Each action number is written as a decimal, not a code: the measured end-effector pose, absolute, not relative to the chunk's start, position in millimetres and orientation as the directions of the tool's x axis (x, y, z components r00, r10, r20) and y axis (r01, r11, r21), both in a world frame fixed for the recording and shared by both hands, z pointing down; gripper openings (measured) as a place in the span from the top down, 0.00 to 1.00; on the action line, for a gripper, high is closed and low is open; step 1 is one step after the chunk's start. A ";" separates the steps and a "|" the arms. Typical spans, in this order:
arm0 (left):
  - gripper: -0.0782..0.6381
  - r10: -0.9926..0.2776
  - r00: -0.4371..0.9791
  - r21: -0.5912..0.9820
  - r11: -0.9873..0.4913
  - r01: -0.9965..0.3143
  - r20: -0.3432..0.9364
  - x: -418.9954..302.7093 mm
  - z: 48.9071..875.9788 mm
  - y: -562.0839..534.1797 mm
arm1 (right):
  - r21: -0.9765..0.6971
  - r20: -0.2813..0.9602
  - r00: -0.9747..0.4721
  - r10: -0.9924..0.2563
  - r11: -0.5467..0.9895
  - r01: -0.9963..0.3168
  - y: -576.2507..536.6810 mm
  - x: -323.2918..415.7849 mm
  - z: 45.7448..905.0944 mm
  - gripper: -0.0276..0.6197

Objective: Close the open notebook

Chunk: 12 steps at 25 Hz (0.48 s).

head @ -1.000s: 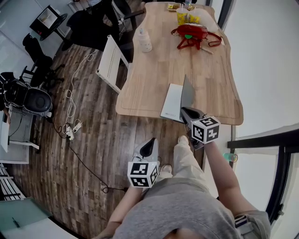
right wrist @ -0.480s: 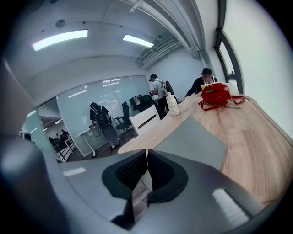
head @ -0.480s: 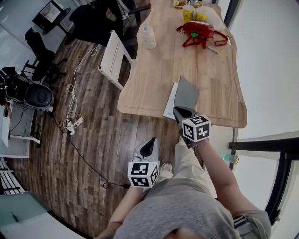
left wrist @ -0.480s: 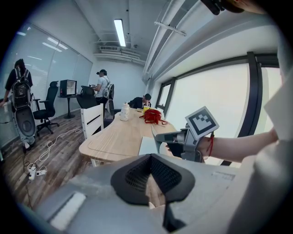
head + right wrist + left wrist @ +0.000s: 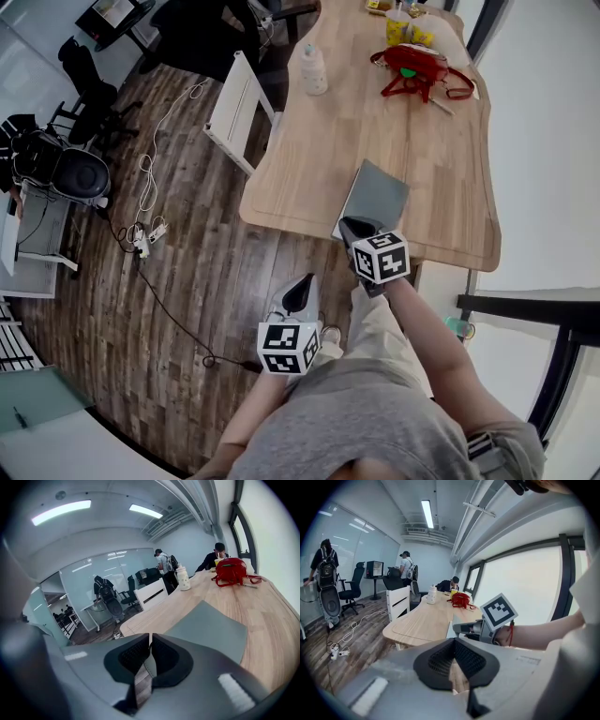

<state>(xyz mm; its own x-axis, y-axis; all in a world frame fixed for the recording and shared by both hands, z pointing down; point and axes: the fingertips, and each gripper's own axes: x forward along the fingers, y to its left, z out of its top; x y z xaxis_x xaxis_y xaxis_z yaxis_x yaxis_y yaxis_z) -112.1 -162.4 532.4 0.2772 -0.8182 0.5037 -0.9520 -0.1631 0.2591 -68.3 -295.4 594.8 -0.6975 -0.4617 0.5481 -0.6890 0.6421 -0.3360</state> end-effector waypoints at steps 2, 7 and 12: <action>0.88 -0.819 0.269 0.260 -0.153 -0.953 0.506 -114.4 534.9 -164.3 | -0.333 0.560 -0.700 -0.443 0.653 -0.680 -296.4 -73.8 601.7 0.92; 0.88 -0.823 0.252 0.260 -0.131 -0.957 0.510 -119.3 538.5 -171.3 | -0.324 0.592 -0.700 -0.400 0.677 -0.661 -298.6 -84.8 616.4 0.91; 0.88 -0.829 0.233 0.259 -0.111 -0.959 0.508 -124.4 538.3 -177.8 | -0.323 0.607 -0.710 -0.357 0.706 -0.631 -298.1 -95.4 625.2 0.92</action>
